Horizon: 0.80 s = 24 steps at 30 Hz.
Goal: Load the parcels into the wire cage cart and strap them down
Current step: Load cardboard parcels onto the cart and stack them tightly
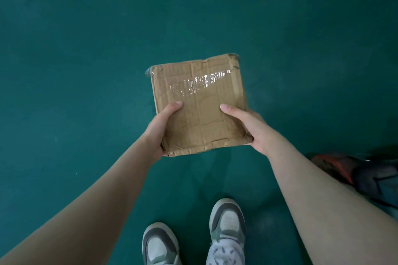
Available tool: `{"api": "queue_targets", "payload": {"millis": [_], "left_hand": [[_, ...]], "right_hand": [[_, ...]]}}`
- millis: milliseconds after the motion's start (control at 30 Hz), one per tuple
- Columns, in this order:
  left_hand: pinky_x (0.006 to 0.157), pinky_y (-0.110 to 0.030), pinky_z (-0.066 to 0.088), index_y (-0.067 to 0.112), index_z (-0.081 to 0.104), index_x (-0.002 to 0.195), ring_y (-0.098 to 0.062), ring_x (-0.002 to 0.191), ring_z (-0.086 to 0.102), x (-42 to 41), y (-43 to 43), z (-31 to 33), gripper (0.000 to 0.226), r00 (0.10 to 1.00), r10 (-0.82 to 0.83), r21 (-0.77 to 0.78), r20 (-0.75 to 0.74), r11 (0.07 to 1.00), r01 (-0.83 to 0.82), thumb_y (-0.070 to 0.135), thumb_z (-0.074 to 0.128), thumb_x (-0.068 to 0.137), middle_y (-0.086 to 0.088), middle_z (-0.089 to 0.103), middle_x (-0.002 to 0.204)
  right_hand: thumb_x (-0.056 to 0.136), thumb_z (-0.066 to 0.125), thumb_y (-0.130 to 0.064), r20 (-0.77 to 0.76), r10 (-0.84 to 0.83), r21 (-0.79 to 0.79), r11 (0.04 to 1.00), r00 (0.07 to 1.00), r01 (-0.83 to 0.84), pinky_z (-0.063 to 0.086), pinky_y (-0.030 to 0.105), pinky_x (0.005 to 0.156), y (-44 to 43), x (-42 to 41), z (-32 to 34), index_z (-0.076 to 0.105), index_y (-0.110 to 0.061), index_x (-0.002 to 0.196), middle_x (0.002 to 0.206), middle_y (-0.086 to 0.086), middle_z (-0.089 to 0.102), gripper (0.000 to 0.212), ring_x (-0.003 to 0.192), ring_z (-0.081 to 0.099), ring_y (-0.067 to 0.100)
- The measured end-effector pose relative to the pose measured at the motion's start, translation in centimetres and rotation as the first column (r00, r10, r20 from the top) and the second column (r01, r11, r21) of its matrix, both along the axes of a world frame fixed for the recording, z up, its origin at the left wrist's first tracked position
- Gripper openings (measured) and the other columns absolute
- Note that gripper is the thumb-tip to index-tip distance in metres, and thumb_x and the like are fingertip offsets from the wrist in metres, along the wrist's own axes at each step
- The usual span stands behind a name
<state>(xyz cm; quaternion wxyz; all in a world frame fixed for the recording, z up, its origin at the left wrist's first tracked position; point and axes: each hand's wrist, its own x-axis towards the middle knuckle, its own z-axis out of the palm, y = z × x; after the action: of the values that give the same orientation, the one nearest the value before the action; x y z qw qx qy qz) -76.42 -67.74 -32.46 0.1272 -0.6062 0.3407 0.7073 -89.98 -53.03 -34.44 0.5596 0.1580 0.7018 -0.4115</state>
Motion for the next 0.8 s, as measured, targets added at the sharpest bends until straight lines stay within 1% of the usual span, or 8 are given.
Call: {"api": "queue_targets", "payload": {"millis": [100,167,233,367,467,567,733,800], "left_hand": [[0.073,-0.038,0.053,0.023,0.059,0.105,-0.024,0.090,0.065,-0.6,-0.7,2.9,0.035,1.000,-0.009,-0.023,0.010,1.000,0.009,0.049,0.061,0.081,-0.003,0.068,0.102],[0.080,-0.042,0.051,0.024,0.058,0.102,-0.026,0.088,0.064,-1.3,-1.4,6.0,0.034,0.999,-0.041,-0.032,0.015,0.999,0.041,0.051,0.060,0.080,-0.003,0.067,0.100],[0.079,-0.046,0.046,0.025,0.059,0.105,-0.029,0.087,0.063,-1.8,-2.0,9.2,0.041,0.996,-0.094,-0.065,0.007,0.993,0.094,0.056,0.059,0.078,-0.004,0.066,0.099],[0.072,-0.040,0.048,0.023,0.058,0.111,-0.028,0.087,0.062,-2.3,-3.2,16.8,0.042,0.994,-0.095,-0.098,-0.055,0.991,0.089,0.053,0.059,0.080,-0.004,0.065,0.097],[0.079,-0.042,0.047,0.023,0.058,0.103,-0.028,0.086,0.061,-1.6,-3.4,23.0,0.034,0.996,-0.058,-0.075,-0.064,0.996,0.053,0.050,0.058,0.082,-0.004,0.064,0.096],[0.085,-0.047,0.043,0.024,0.056,0.100,-0.029,0.089,0.058,-0.2,-2.8,29.4,0.033,0.997,-0.075,-0.077,-0.037,0.994,0.072,0.052,0.056,0.082,-0.005,0.061,0.099],[0.095,-0.059,0.037,0.022,0.048,0.121,-0.035,0.102,0.055,2.0,0.2,39.3,0.051,0.998,-0.058,-0.037,-0.028,0.998,0.057,0.054,0.056,0.082,-0.010,0.057,0.118],[0.095,-0.060,0.036,0.022,0.046,0.125,-0.037,0.105,0.053,3.0,1.8,43.0,0.055,0.997,-0.061,-0.045,-0.044,0.997,0.059,0.054,0.056,0.082,-0.012,0.055,0.122]], "right_hand": [[0.051,0.079,-0.056,0.005,-0.009,-0.017,1.000,1.000,0.009,0.050,0.040,0.092,-0.2,-0.2,3.1,0.046,-0.020,0.133,0.122,-0.002,0.058,0.095,0.110,0.055,0.020],[0.056,0.077,-0.053,0.012,-0.022,-0.020,1.000,1.000,0.022,0.051,0.040,0.088,-0.4,-0.6,6.4,0.047,-0.019,0.133,0.119,-0.002,0.058,0.090,0.107,0.056,0.020],[0.057,0.078,-0.052,0.033,-0.050,-0.027,0.998,0.998,0.051,0.054,0.040,0.081,-0.7,-0.8,9.4,0.049,-0.017,0.130,0.116,-0.001,0.060,0.086,0.101,0.059,0.021],[0.052,0.079,-0.052,0.021,-0.085,-0.075,0.993,0.996,0.087,0.050,0.054,0.089,-2.0,-1.1,16.8,0.049,-0.020,0.130,0.122,0.002,0.060,0.090,0.107,0.059,0.026],[0.044,0.080,-0.057,0.004,-0.062,-0.088,0.994,0.998,0.062,0.047,0.057,0.092,-2.3,-0.6,23.7,0.044,-0.021,0.136,0.131,0.002,0.055,0.105,0.114,0.056,0.028],[0.047,0.080,-0.059,-0.008,-0.047,-0.086,0.995,0.999,0.046,0.046,0.058,0.094,-1.5,0.5,30.5,0.037,-0.022,0.141,0.141,0.001,0.045,0.110,0.124,0.048,0.029],[0.047,0.081,-0.058,-0.032,-0.026,-0.082,0.996,0.999,0.024,0.042,0.062,0.095,0.8,2.2,40.7,0.035,-0.020,0.142,0.143,0.005,0.042,0.113,0.128,0.044,0.032],[0.037,0.082,-0.060,-0.037,-0.040,-0.085,0.996,0.999,0.037,0.042,0.062,0.094,2.2,3.4,44.5,0.033,-0.020,0.143,0.144,0.007,0.041,0.123,0.128,0.043,0.033]]}}
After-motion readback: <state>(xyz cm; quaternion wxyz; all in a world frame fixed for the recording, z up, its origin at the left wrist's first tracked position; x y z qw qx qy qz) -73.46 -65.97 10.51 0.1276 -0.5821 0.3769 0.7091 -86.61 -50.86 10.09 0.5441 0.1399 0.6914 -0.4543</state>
